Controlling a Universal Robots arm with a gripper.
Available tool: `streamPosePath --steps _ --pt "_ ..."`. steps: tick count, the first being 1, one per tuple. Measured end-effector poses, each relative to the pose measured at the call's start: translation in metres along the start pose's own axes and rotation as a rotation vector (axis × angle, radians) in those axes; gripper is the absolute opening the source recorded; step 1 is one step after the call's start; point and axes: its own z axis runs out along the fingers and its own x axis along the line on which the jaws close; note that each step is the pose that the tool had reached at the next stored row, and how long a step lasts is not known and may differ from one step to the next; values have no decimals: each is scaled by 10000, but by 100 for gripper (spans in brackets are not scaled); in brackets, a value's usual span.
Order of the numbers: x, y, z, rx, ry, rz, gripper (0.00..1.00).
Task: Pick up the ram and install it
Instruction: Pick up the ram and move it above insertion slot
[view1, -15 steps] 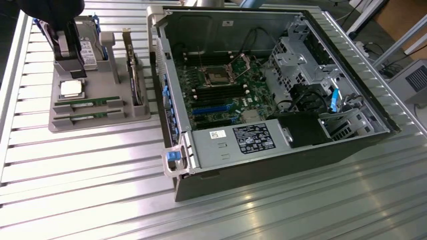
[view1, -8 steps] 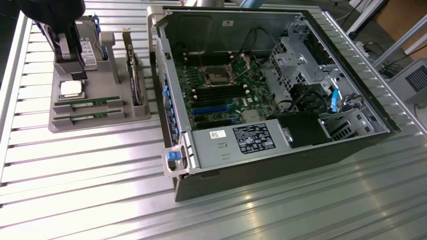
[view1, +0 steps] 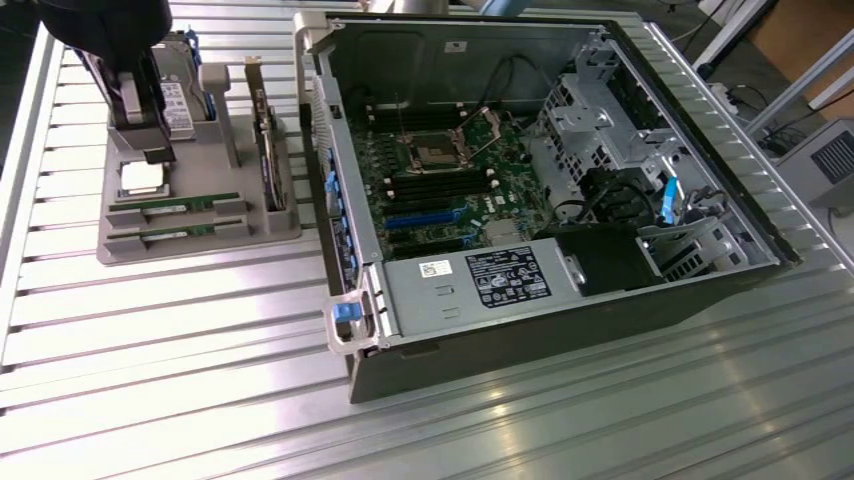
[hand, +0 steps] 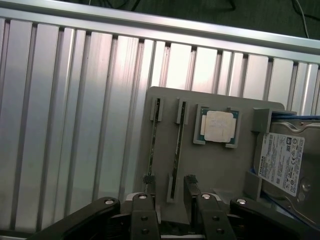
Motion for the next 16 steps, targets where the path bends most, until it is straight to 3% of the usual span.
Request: streamPosePath --steps 16 --pt "44 5 110 0 3 -81 36"
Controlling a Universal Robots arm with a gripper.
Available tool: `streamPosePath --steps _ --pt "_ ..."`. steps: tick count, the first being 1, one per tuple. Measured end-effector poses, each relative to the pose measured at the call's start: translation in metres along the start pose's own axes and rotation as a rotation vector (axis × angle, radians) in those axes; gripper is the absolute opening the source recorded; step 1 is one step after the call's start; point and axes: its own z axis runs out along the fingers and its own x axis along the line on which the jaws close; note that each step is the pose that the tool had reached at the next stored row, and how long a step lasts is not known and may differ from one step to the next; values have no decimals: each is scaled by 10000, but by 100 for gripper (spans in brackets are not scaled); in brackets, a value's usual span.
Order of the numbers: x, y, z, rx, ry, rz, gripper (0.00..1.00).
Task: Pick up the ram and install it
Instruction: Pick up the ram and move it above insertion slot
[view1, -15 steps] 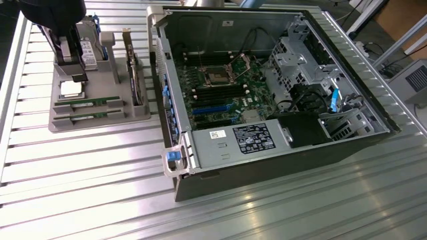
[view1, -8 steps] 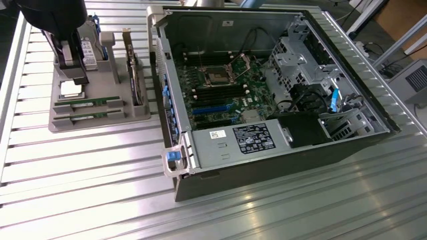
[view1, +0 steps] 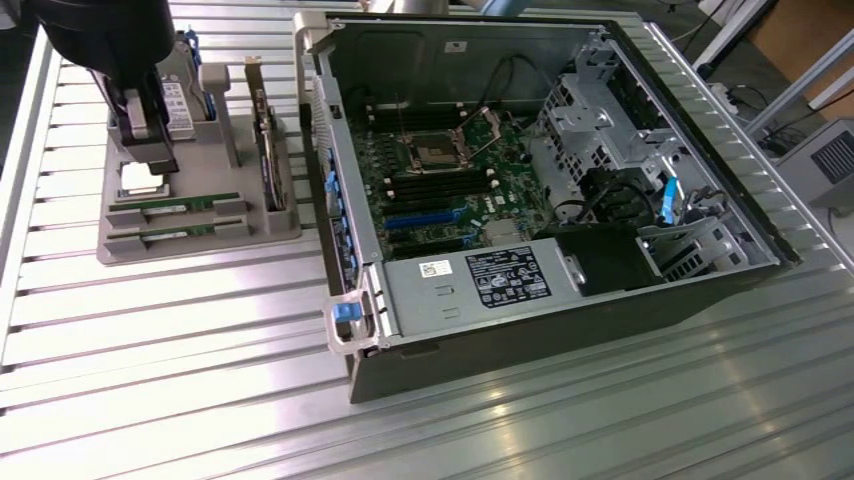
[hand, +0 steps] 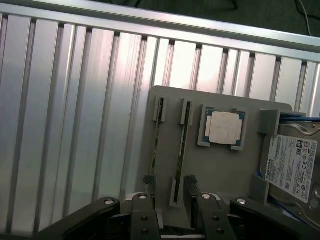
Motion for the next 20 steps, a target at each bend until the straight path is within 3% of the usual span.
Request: streamPosePath --steps 10,13,16,20 --pt "29 6 99 0 1 -10 36" --pt "31 0 153 -4 22 -9 36" --pt "35 -20 213 -16 98 -5 36" --pt "39 -45 237 -16 112 -6 36"
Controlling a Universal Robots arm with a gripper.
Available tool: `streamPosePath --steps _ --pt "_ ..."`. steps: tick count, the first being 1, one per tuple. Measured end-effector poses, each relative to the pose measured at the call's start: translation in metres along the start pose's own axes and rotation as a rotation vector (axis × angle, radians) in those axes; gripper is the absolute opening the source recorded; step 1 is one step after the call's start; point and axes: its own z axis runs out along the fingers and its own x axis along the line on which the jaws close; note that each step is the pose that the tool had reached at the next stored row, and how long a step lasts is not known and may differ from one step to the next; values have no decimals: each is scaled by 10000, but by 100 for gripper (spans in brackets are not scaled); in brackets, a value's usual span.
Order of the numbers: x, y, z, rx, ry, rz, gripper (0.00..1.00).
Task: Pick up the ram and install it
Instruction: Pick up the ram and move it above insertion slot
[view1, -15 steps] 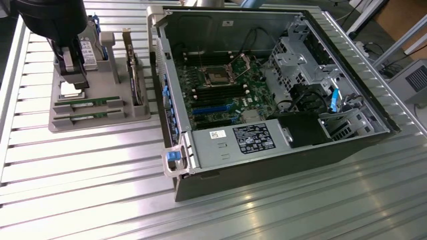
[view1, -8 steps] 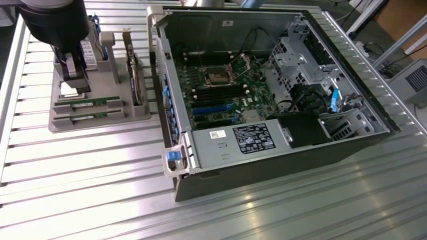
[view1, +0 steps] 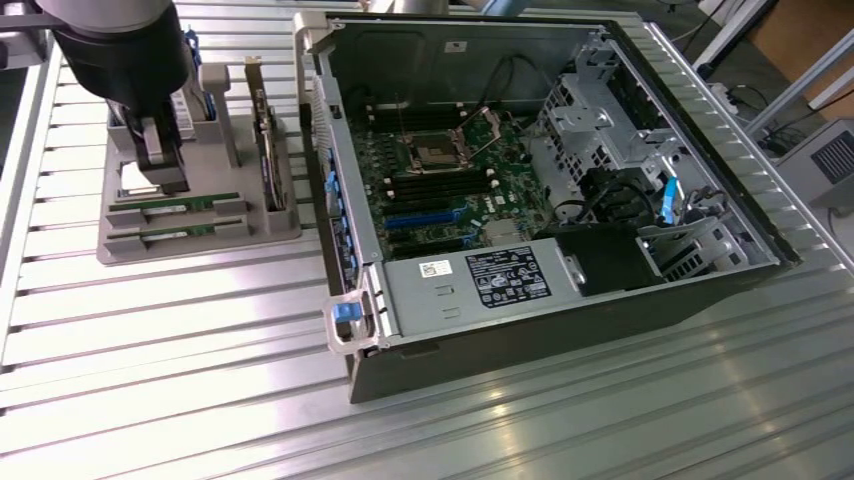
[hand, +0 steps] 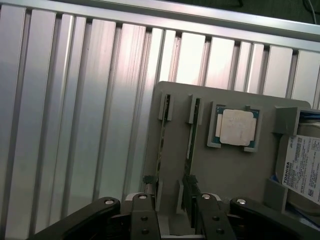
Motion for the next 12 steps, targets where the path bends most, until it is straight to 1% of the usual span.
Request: streamPosePath --steps 12 --pt "1 -9 80 -2 4 1 36"
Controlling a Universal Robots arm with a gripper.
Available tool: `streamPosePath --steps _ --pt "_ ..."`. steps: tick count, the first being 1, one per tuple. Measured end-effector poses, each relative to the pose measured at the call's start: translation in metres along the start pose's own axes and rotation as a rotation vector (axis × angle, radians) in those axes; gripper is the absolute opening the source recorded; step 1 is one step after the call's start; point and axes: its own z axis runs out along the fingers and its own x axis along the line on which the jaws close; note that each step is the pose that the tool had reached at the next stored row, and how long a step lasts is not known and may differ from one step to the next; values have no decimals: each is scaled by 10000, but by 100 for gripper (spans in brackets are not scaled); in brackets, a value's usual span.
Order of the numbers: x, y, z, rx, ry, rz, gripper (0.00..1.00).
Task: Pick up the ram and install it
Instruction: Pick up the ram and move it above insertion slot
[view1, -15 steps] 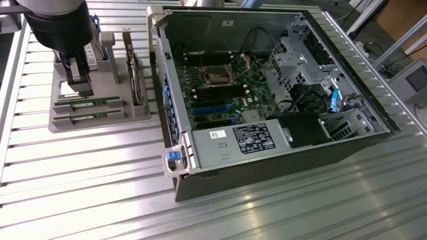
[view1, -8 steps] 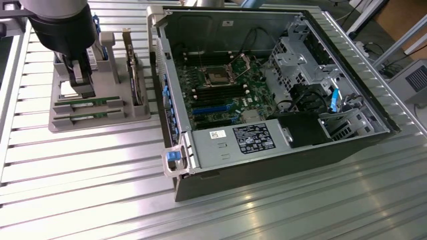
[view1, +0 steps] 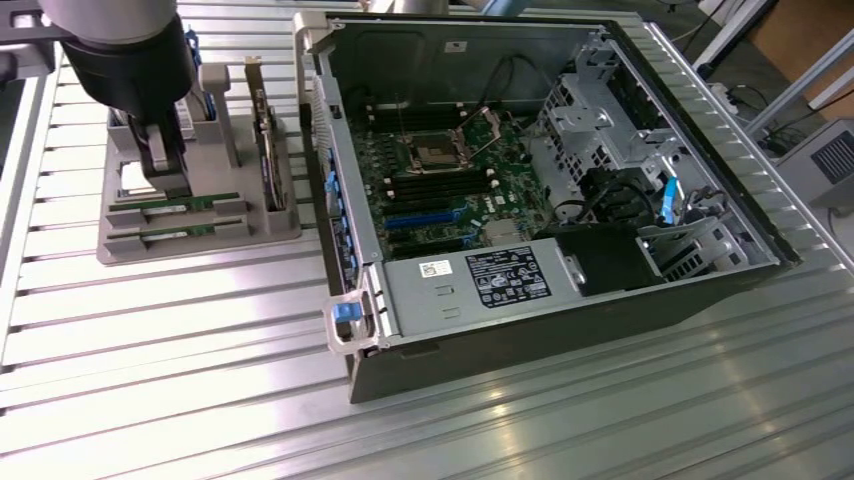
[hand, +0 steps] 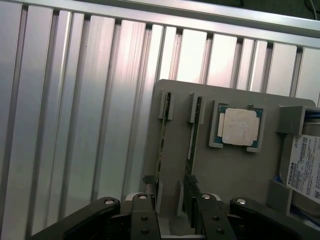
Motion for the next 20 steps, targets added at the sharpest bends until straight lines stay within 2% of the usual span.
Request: streamPosePath --steps 20 --pt "1 -7 158 0 0 0 36"
